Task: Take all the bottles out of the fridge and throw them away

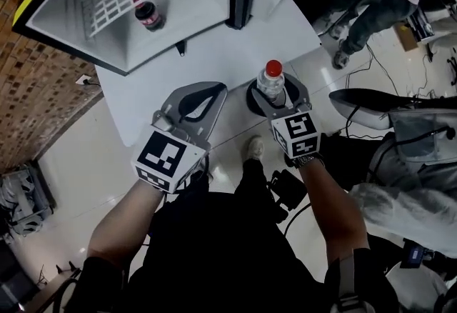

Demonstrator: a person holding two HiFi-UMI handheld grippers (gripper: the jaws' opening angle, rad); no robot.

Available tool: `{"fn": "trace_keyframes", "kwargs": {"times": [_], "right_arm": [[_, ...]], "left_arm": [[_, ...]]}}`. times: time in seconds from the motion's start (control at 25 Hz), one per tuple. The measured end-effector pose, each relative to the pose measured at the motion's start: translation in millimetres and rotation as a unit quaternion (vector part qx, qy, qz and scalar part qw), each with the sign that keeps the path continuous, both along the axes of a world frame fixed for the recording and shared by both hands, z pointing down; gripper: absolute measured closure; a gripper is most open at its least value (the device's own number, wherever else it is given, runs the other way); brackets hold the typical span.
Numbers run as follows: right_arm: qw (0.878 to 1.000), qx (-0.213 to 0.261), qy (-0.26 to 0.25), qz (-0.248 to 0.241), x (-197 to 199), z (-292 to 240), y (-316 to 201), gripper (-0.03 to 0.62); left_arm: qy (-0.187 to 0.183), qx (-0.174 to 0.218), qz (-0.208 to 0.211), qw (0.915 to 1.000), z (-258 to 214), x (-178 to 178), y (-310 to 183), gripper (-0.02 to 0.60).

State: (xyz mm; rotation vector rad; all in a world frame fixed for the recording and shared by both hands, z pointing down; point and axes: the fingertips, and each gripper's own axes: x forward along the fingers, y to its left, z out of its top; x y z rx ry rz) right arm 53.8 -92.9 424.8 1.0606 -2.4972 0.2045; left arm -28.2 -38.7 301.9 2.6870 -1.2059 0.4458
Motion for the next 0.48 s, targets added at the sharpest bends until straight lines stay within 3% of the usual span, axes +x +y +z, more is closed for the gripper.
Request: {"fn": "trace_keyframes", "kwargs": {"times": [0.48], "right_arm": [[0.992, -0.112, 0.045, 0.043, 72, 166, 3, 0.295]], "left_arm": [[-0.024, -0.064, 0.045, 0.9966, 87, 67, -8, 0.578]]}}
